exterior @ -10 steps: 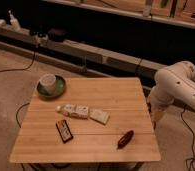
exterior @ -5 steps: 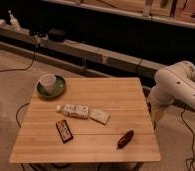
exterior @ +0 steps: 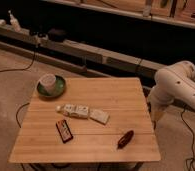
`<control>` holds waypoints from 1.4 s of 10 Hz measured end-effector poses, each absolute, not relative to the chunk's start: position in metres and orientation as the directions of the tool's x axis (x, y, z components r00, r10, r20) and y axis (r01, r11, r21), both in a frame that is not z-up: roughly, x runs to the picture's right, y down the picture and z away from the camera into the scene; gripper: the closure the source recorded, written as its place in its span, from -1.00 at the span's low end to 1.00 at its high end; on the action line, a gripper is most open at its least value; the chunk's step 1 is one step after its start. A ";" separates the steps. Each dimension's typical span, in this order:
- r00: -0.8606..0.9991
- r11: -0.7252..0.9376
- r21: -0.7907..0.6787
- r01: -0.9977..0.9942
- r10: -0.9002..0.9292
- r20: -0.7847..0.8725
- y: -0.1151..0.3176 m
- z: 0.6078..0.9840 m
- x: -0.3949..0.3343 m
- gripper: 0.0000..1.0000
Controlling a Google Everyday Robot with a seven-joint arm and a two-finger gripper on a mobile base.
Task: Wipe the white sponge on the table
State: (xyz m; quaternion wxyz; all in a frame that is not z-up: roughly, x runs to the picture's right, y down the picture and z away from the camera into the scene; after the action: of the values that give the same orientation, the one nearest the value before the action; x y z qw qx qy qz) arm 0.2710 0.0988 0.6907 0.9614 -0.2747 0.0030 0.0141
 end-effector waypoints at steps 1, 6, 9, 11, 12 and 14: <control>0.998 0.863 -0.503 0.038 -0.009 0.061 0.084 0.705 0.237 -0.30; 0.974 0.850 -0.497 0.176 -0.076 0.214 0.082 0.737 0.149 -0.30; 0.958 0.827 -0.540 0.159 0.005 0.288 0.091 0.769 0.112 -0.30; 0.946 0.831 -0.530 0.169 0.015 0.325 0.089 0.787 0.101 -0.30; 0.942 0.835 -0.523 0.171 0.018 0.336 0.087 0.796 0.099 -0.30; 0.937 0.839 -0.515 0.172 0.022 0.349 0.087 0.810 0.095 -0.30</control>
State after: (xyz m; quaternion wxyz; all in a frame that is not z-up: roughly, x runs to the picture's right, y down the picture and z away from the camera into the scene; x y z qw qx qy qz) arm 0.0952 0.0872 0.8099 0.9433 -0.2805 -0.1732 -0.0399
